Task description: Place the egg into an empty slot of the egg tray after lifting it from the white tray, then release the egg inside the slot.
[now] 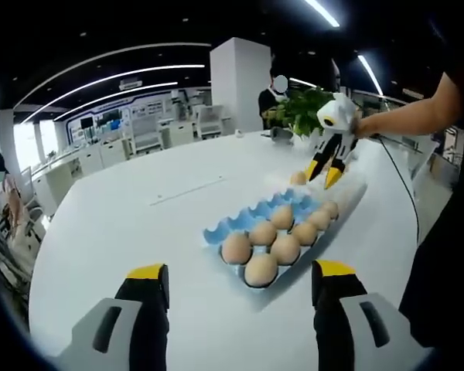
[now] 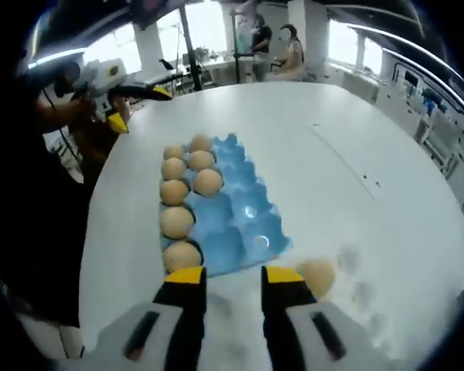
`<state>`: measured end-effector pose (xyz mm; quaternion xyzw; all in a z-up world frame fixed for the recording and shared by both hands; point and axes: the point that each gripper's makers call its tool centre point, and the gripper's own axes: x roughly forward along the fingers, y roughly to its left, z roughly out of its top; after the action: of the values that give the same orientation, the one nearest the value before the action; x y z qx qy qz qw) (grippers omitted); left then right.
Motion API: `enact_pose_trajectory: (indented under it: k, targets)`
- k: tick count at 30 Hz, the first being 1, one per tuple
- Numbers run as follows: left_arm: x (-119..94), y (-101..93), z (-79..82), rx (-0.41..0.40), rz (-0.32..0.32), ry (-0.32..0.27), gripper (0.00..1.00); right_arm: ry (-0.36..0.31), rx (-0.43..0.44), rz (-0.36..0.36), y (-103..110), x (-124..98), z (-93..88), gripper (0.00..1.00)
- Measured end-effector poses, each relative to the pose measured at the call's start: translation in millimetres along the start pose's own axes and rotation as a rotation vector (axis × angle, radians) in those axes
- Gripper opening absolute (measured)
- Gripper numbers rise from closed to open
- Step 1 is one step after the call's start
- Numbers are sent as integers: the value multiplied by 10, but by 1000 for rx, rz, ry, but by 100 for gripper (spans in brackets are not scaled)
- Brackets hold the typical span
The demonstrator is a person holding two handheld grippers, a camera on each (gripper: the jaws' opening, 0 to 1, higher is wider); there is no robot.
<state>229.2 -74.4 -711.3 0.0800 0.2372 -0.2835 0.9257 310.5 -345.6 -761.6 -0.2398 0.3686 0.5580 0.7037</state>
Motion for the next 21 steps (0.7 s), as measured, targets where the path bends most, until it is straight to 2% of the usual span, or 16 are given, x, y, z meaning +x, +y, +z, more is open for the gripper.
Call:
enact_pose_trajectory:
  k: [2,8,15,21]
  targets:
    - [-2,-8,-4,0,-2,1,76,25,16,-41,-80,-115,-166,28]
    - [2,-26,-16,1,-5,7,75,47,87,-139,-270,-406,-497,28]
    - [22,-32,7,7,-4,8,74,86,131,-229,-434,-641,-828,28]
    - [23,-44,9,10,-8,14,74,114,147,-278,-524,-757,-1018,28]
